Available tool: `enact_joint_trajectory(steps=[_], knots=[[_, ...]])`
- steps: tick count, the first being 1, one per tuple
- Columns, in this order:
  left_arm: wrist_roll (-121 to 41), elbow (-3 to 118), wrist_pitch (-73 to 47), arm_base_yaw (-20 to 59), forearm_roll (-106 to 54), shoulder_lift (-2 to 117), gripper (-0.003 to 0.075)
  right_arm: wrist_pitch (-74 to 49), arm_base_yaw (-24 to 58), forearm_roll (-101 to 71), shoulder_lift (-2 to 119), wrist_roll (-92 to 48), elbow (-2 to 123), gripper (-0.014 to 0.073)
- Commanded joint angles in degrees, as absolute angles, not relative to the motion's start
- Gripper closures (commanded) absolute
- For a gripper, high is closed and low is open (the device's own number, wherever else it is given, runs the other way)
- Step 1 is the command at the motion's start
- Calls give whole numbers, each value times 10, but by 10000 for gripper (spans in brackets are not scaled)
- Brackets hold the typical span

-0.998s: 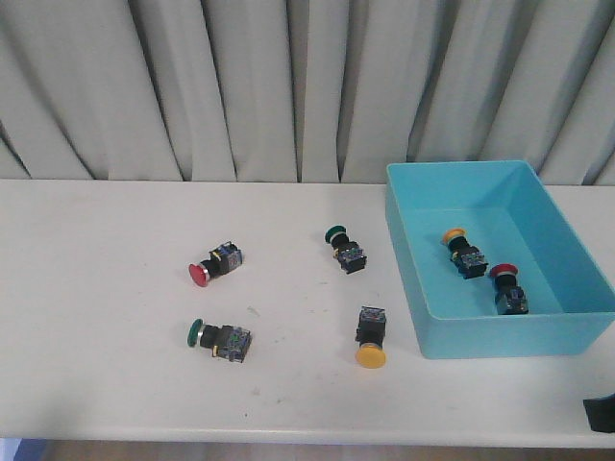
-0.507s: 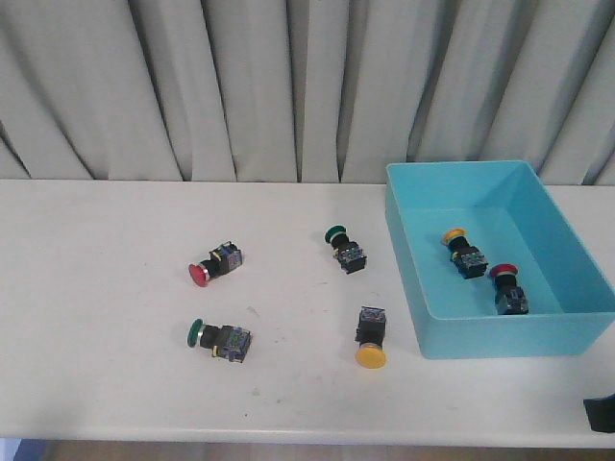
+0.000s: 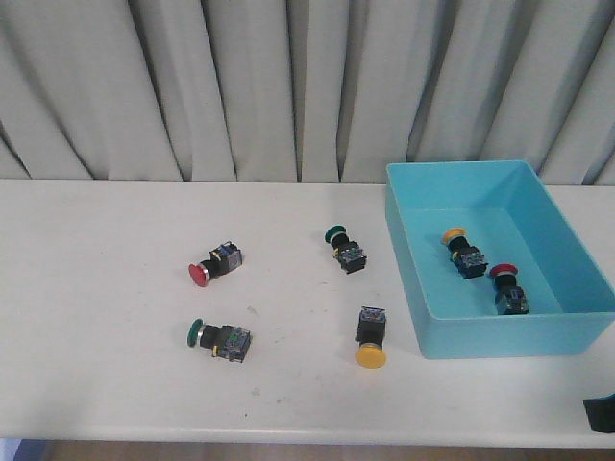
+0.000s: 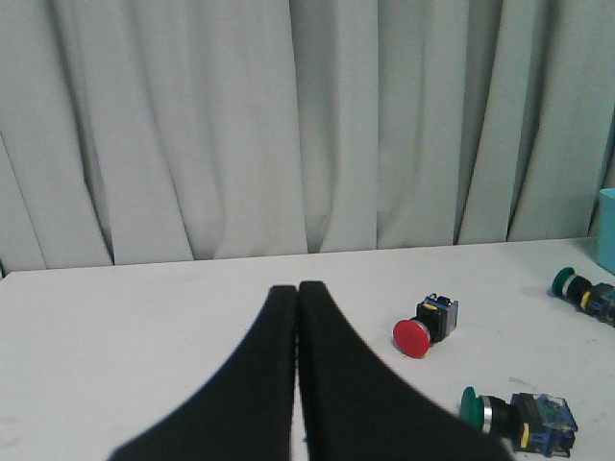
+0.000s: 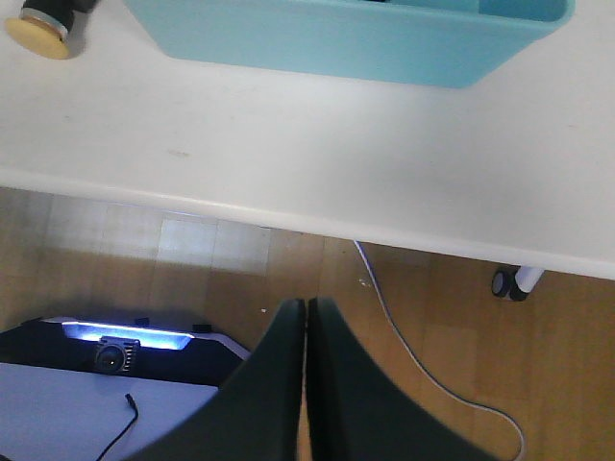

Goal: Pick red and yellow buttons and place in box

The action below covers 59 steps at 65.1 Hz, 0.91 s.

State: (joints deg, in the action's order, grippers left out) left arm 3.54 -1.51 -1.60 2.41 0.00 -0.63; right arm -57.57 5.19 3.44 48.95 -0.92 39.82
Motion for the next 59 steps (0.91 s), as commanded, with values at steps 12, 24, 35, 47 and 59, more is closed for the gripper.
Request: enact_joint_trajectory(steps=[12, 24, 35, 47, 59], knots=[[40, -44, 39, 23, 0, -15, 728, -556, 51, 40, 484, -12, 412, 601], [10, -44, 37, 23, 0, -15, 728, -556, 51, 40, 484, -12, 412, 601], [9, -44, 35, 23, 0, -15, 728, -556, 51, 40, 484, -12, 412, 601], [9, -44, 24, 23, 0, -15, 728, -556, 51, 40, 484, -12, 412, 601], [9, -43, 24, 23, 0, -15, 728, -556, 51, 40, 484, -12, 412, 601]])
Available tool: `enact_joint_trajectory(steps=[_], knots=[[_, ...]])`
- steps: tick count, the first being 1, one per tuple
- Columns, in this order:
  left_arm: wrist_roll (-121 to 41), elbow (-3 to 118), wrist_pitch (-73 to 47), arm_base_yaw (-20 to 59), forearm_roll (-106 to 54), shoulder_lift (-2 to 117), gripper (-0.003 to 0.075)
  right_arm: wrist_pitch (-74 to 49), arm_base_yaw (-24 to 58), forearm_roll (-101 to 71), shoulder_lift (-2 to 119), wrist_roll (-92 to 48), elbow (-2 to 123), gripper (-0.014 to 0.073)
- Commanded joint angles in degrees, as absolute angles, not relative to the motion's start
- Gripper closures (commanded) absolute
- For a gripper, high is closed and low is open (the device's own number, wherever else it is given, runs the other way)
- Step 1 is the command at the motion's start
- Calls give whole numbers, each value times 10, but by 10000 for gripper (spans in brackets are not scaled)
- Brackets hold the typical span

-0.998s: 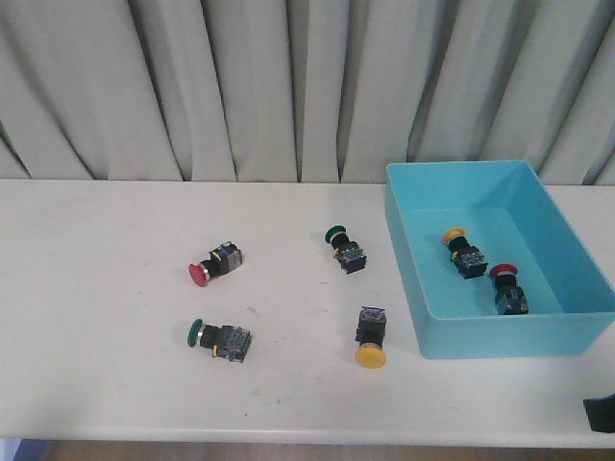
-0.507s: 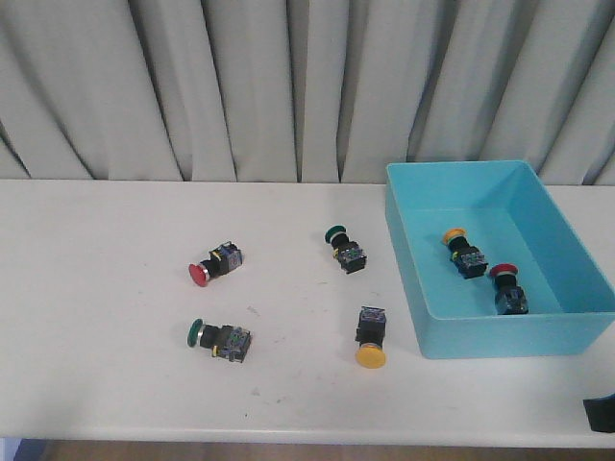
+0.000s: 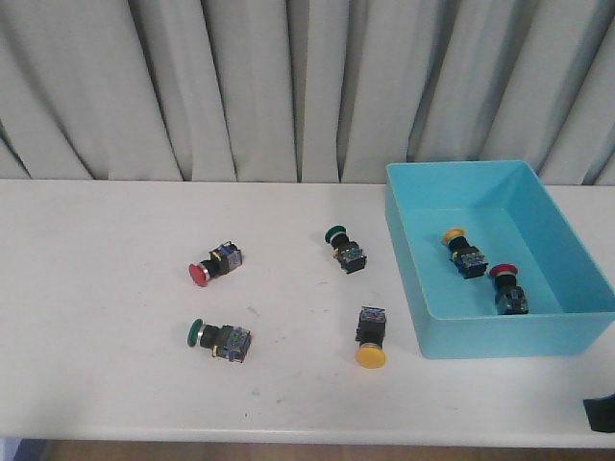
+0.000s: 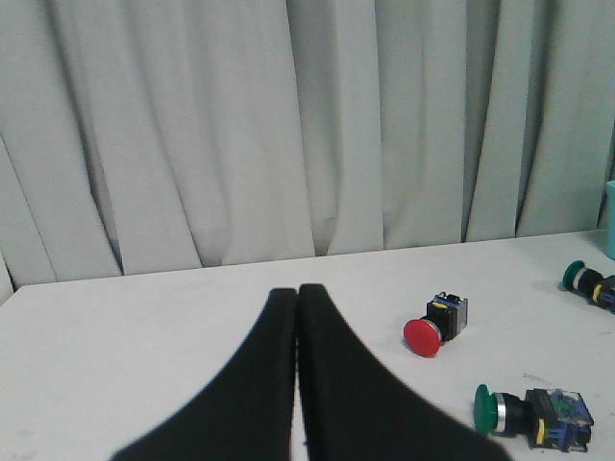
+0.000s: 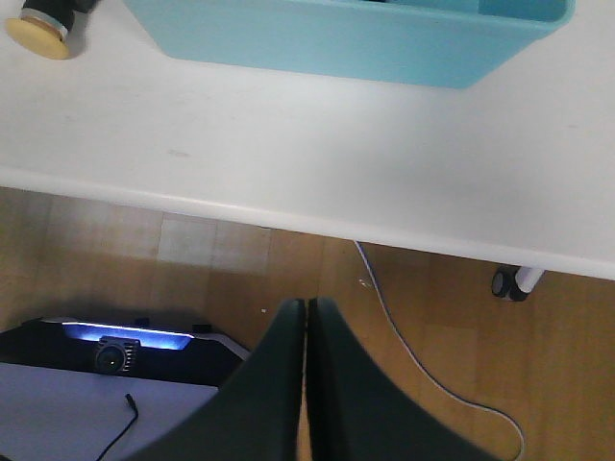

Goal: Pick red and yellow buttons and place in box

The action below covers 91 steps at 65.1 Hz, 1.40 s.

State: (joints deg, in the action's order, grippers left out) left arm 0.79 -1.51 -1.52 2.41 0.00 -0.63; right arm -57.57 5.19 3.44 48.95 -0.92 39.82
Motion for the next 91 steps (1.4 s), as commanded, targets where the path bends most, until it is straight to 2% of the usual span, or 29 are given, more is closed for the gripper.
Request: enact_joint_trajectory(steps=[1, 39, 47, 58, 75, 91], knots=[[9, -43, 24, 23, 0, -15, 728, -556, 51, 40, 484, -12, 412, 601], [9, -43, 24, 23, 0, -15, 728, -554, 51, 48, 484, -22, 412, 601], [9, -43, 24, 23, 0, -15, 728, -527, 43, 81, 451, -42, 412, 601], [9, -43, 24, 23, 0, -15, 727, -415, 7, 81, 359, -43, 379, 601], [9, -43, 24, 23, 0, -15, 727, -130, 7, 60, 165, -23, 160, 601], [9, -43, 24, 23, 0, -15, 727, 7, 7, 54, 11, -22, -11, 600]])
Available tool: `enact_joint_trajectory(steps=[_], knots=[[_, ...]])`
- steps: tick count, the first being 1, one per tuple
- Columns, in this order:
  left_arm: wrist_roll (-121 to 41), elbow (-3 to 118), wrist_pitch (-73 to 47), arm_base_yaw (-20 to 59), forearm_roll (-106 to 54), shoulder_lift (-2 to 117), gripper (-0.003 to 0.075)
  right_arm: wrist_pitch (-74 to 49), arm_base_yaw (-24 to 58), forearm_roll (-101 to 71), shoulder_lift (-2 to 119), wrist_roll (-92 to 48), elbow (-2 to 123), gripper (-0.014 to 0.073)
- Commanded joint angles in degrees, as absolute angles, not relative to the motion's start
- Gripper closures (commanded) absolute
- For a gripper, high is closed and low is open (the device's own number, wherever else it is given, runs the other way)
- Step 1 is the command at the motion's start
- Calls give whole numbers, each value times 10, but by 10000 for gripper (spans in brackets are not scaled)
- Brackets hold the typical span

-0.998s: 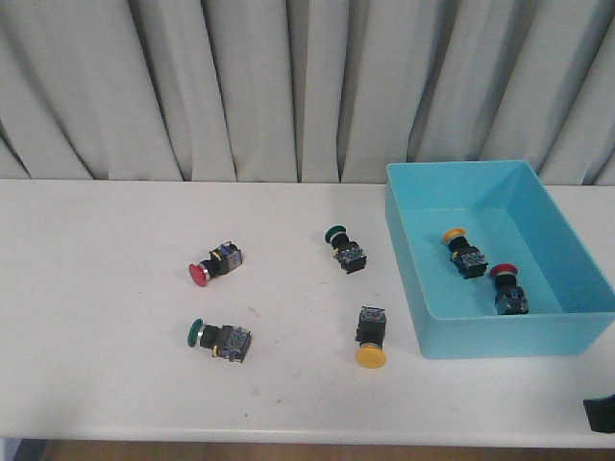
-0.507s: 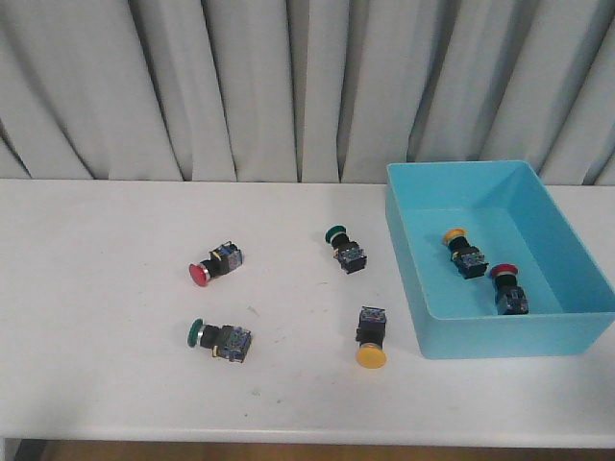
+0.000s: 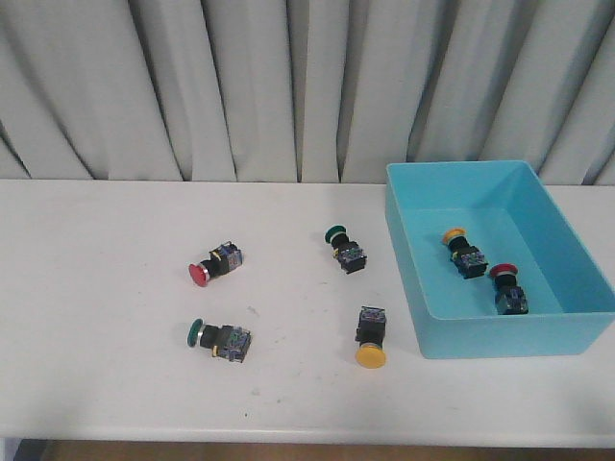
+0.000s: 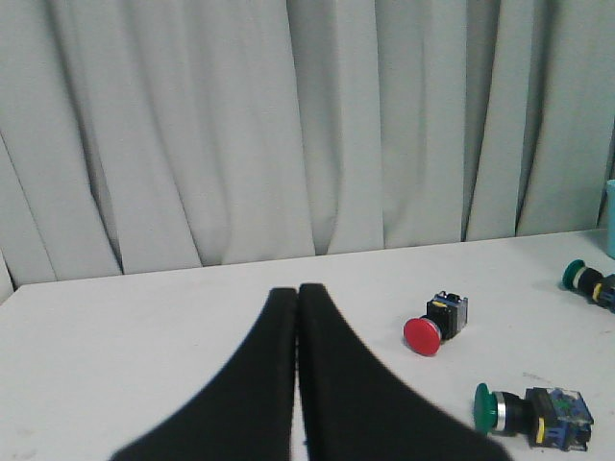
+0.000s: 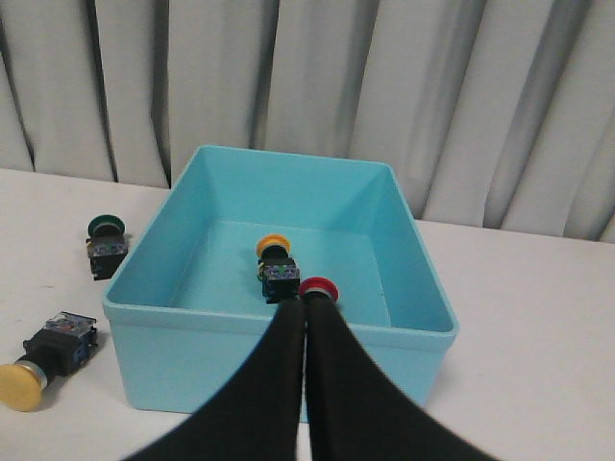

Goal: Pick red and yellow buttons and place in box

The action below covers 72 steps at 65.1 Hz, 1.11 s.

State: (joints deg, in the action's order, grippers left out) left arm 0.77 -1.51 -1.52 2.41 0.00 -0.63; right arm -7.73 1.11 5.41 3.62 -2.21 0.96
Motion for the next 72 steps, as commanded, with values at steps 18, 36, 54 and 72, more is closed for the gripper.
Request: enact_joint_trajectory(steps=[18, 36, 54, 72], knots=[[9, -43, 24, 23, 0, -15, 727, -9, 7, 25, -12, -16, -21, 600], [9, -43, 24, 23, 0, -15, 727, -12, 7, 15, -11, -16, -21, 600], [9, -43, 24, 23, 0, -15, 727, -12, 7, 0, -11, -43, -21, 600], [9, -43, 24, 23, 0, -15, 727, -6, 7, -24, -11, -43, -21, 597]])
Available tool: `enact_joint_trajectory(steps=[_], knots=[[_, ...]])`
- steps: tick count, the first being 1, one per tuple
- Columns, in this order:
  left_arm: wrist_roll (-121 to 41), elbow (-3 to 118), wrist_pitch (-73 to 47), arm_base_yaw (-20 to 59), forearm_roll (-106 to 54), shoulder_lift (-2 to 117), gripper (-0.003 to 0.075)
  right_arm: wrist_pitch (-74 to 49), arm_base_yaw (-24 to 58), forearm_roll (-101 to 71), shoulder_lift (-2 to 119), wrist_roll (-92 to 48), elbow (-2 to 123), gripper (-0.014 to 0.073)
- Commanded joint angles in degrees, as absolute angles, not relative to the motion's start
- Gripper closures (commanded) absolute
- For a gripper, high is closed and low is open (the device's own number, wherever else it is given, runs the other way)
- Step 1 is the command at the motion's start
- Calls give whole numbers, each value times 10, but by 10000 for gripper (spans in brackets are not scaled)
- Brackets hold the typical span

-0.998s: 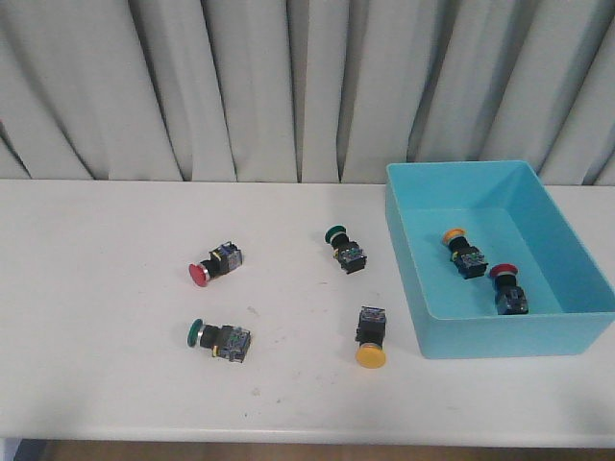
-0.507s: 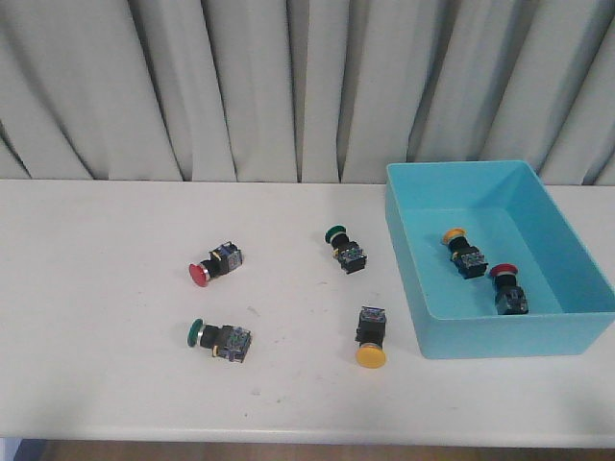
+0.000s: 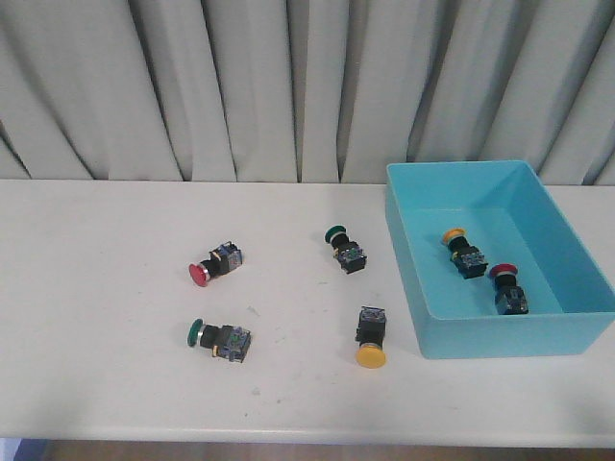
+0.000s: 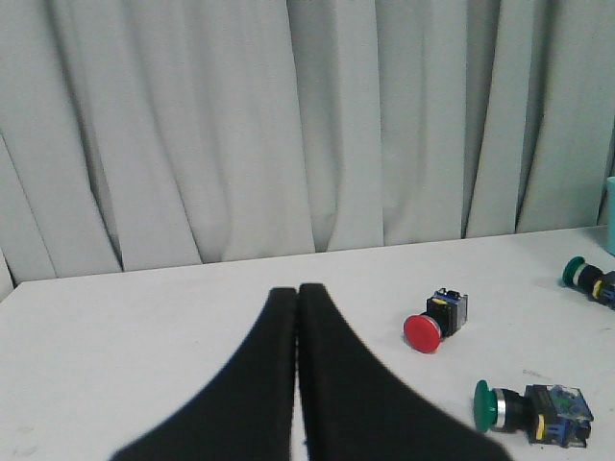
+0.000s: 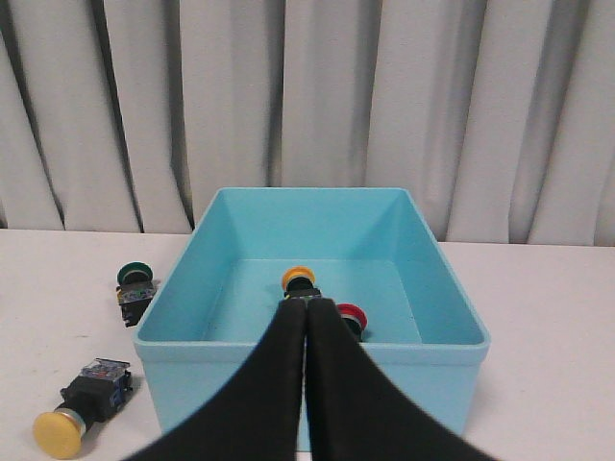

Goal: Pick red and yellow buttons and place in box

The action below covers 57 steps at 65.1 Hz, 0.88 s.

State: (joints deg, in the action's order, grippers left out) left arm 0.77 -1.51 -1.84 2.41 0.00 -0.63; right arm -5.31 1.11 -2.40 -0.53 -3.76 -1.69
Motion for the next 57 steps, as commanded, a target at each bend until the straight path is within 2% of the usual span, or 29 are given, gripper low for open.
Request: enact_joint_trajectory(steps=[1, 16, 57], knots=[[9, -43, 24, 23, 0, -15, 727, -4, 7, -24, -11, -43, -21, 597], [9, -43, 24, 23, 0, -15, 727, 18, 7, 28, -11, 15, -21, 597], [9, -43, 24, 23, 0, -15, 727, 18, 7, 25, -11, 14, -20, 597]])
